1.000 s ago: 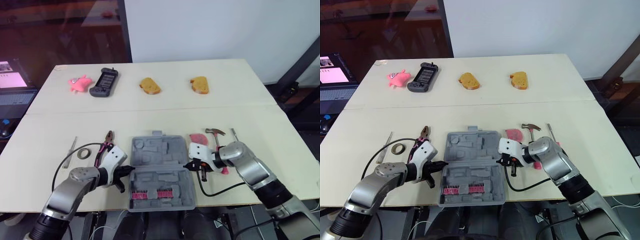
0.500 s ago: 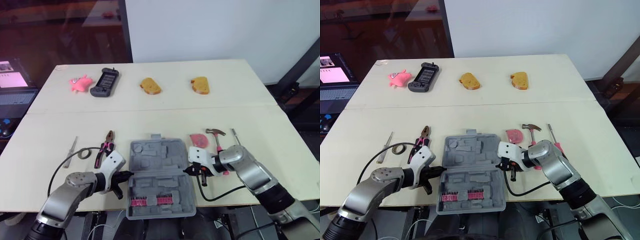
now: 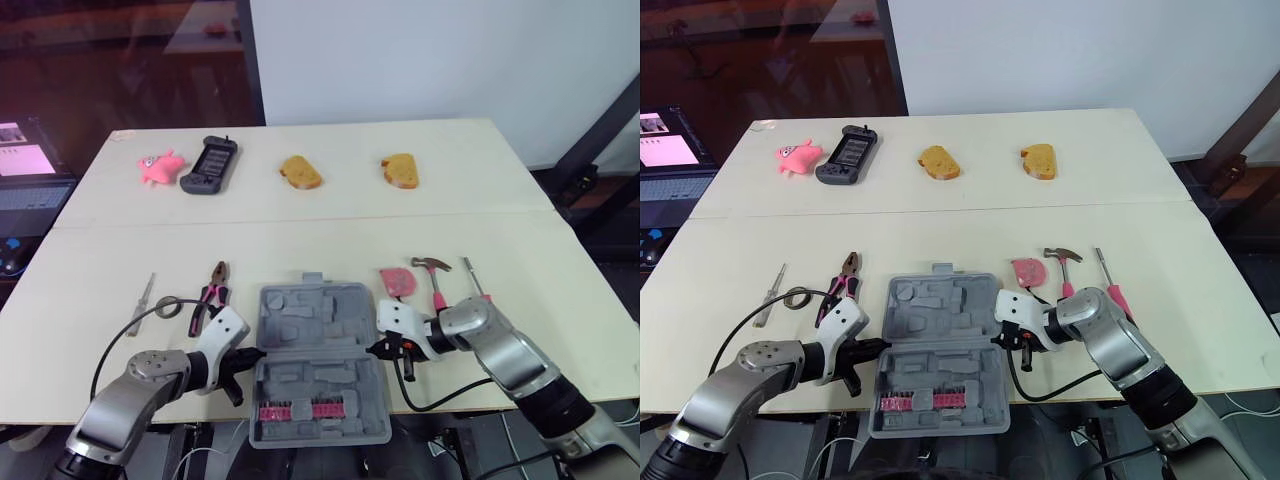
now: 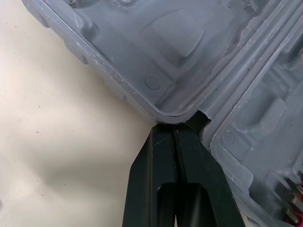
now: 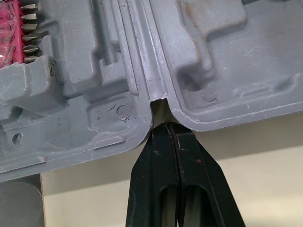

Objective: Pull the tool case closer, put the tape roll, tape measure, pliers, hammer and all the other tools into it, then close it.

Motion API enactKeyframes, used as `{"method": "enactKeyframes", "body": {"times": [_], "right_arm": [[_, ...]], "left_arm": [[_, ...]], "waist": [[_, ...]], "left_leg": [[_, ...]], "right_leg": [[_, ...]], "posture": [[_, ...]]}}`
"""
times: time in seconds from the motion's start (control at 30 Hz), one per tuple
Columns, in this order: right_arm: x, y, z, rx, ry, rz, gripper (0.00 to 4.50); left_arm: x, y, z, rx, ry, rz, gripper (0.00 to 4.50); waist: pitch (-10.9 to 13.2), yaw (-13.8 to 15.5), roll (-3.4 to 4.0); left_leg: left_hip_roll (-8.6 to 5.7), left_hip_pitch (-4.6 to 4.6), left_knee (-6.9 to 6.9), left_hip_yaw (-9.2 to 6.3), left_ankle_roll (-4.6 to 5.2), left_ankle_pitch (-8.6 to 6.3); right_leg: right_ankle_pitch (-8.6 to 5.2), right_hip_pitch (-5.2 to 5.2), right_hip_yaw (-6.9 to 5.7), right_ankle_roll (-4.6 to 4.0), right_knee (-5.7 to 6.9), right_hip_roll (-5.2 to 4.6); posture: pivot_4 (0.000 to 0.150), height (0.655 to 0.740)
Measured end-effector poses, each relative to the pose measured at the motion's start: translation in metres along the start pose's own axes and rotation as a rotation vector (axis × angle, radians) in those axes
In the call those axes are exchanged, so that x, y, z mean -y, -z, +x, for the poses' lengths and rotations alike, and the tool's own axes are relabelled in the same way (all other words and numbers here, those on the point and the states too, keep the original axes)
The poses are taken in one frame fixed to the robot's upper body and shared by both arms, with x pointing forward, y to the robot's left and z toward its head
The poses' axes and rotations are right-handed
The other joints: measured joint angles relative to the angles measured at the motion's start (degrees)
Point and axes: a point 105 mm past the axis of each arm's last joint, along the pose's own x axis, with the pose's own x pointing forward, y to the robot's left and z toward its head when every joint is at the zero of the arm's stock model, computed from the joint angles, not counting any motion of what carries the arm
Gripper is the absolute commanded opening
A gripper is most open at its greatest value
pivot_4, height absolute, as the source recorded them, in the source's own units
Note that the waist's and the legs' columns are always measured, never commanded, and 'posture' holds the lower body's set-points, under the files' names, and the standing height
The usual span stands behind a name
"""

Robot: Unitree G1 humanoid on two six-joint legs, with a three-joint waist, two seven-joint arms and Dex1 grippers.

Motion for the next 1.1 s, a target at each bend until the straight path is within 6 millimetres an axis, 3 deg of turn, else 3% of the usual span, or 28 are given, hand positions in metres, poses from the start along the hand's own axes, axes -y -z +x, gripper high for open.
{"method": "enactKeyframes", "body": {"times": [0.47, 0.67, 0.77, 0.83, 0.93, 1.1], "right_arm": [[0.003, 0.008, -0.007, -0.008, 0.005, 0.002, 0.00], [0.015, 0.031, -0.039, -0.017, 0.096, 0.087, 0.00], [0.014, 0.030, -0.055, 0.046, 0.120, 0.121, 0.00], [0.008, 0.024, -0.070, 0.122, 0.122, 0.132, 0.00], [0.001, 0.028, -0.106, 0.163, 0.158, 0.145, 0.82], [0.003, 0.065, -0.162, 0.146, 0.289, 0.243, 3.32]], "left_arm": [[-0.009, -0.002, -0.002, 0.000, -0.012, 0.020, 0.03], [-0.026, 0.005, -0.021, -0.017, -0.068, -0.001, 0.03], [-0.025, 0.005, -0.030, 0.023, -0.045, -0.026, 0.03], [-0.016, 0.001, -0.041, 0.072, 0.009, -0.020, 0.55], [-0.018, -0.006, -0.072, 0.146, 0.023, -0.010, 1.81], [-0.070, 0.017, -0.145, 0.140, -0.208, -0.009, 4.34]], "waist": [[0.00, 0.29, 0.00], [0.01, 0.15, -0.01], [0.03, 0.13, -0.01], [0.04, 0.12, -0.02], [0.05, 0.28, 0.01], [0.06, 0.73, 0.00]], "left_leg": [[-0.01, 0.00, 0.05, 0.00, 0.00, 0.00], [-0.01, -0.06, 0.01, 0.00, 0.00, 0.00], [0.00, -0.09, 0.00, 0.00, 0.00, 0.00], [0.01, -0.14, -0.02, 0.00, 0.02, -0.01], [0.01, -0.14, -0.01, 0.02, 0.05, -0.03], [0.04, -0.09, 0.01, 0.16, 0.05, -0.03]], "right_leg": [[-0.01, 0.04, -0.06, -0.01, -0.03, -0.02], [-0.01, -0.03, -0.06, -0.01, -0.04, -0.09], [-0.02, -0.06, -0.07, -0.03, -0.06, -0.17], [-0.06, -0.09, -0.07, -0.10, -0.12, -0.21], [-0.13, -0.05, -0.08, -0.22, -0.19, -0.25], [-0.16, 0.01, -0.05, -0.28, -0.26, -0.25]], "posture": [[0.150, 0.7400], [0.150, 0.7400], [0.150, 0.7400], [0.150, 0.7400], [0.150, 0.7400], [0.150, 0.7400]]}}
